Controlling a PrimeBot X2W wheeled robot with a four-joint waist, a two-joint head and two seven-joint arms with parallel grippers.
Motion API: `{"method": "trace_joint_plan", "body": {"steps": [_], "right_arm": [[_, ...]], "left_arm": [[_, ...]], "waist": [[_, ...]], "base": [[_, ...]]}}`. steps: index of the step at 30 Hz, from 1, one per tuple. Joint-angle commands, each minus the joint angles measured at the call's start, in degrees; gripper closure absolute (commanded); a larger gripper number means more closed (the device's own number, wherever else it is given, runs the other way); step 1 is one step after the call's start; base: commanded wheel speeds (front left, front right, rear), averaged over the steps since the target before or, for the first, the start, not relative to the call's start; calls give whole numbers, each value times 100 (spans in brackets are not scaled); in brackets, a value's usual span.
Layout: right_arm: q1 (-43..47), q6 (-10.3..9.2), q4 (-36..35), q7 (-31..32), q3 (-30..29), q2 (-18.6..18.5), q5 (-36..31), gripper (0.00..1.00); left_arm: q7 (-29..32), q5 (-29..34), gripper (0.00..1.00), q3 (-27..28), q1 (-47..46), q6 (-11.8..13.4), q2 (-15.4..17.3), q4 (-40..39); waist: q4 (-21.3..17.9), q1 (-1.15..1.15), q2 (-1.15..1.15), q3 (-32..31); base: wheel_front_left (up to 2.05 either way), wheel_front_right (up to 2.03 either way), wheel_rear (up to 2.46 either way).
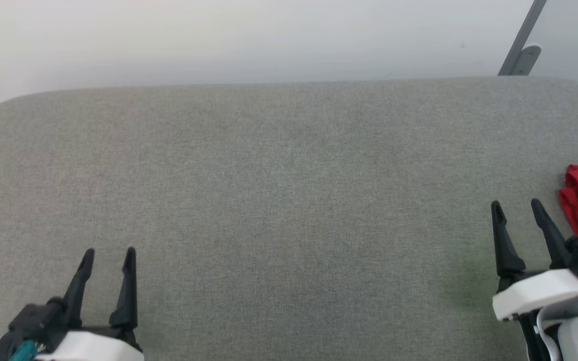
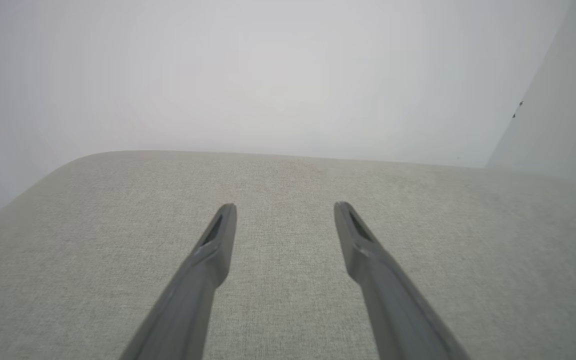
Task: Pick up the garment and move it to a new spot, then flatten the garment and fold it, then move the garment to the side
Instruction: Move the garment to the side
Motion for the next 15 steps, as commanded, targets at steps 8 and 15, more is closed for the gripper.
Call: {"method": "trace_joint_plan", "body": {"steps": [8, 15], "right_arm": [[669, -13, -936, 385, -256, 186, -201, 0], [967, -13, -1560, 694, -351, 374, -319, 0]], "left_arm": [[-29, 180, 0, 228, 627, 8, -138, -555], [-29, 140, 0, 276, 702, 8, -149, -667]], "waist": [[-36, 0, 0, -198], [-27, 0, 0, -165]], "base": [[0, 0, 0], [0, 0, 0]]}}
